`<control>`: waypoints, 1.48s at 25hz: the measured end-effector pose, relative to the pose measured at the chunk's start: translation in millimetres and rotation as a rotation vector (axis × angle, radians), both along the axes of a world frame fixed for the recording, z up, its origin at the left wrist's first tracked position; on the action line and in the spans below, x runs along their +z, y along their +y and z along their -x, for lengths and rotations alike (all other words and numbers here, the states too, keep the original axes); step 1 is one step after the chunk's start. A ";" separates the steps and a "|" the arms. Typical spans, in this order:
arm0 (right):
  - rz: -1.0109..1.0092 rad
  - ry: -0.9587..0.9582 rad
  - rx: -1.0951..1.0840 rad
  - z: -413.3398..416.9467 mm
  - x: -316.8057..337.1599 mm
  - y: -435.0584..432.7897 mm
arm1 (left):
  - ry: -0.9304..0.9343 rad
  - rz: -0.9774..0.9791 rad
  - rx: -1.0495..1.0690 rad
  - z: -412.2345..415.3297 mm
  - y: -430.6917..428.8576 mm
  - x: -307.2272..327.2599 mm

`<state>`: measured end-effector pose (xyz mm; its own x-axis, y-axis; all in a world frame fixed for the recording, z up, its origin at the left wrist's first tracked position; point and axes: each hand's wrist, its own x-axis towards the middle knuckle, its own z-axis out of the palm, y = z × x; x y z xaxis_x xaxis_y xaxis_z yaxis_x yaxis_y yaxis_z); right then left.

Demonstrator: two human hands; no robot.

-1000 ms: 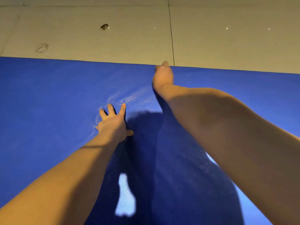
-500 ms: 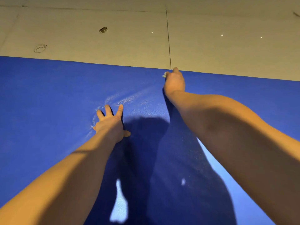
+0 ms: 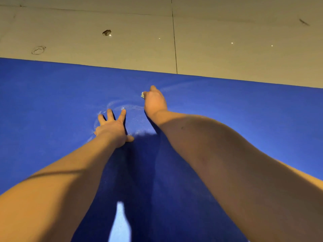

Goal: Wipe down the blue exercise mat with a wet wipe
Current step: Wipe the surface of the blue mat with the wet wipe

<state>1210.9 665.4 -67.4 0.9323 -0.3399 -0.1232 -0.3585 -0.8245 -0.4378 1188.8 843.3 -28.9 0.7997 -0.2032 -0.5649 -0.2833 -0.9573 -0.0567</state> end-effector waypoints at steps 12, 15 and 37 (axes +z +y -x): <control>0.052 0.068 0.092 19.7 -4.7 65.5 | -0.047 0.080 -0.001 32.5 36.0 2.1; 0.061 0.035 0.110 27.4 3.2 52.2 | -0.040 0.060 0.018 39.8 44.1 2.7; 0.183 0.041 0.020 111.0 -9.0 -7.8 | 0.001 0.045 0.077 81.9 65.3 4.2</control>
<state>1099.9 657.6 -76.4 0.9346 -0.3416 -0.0991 -0.3557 -0.8961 -0.2656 1106.8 908.6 -24.7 0.8135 -0.1659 -0.5574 -0.2084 -0.9780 -0.0131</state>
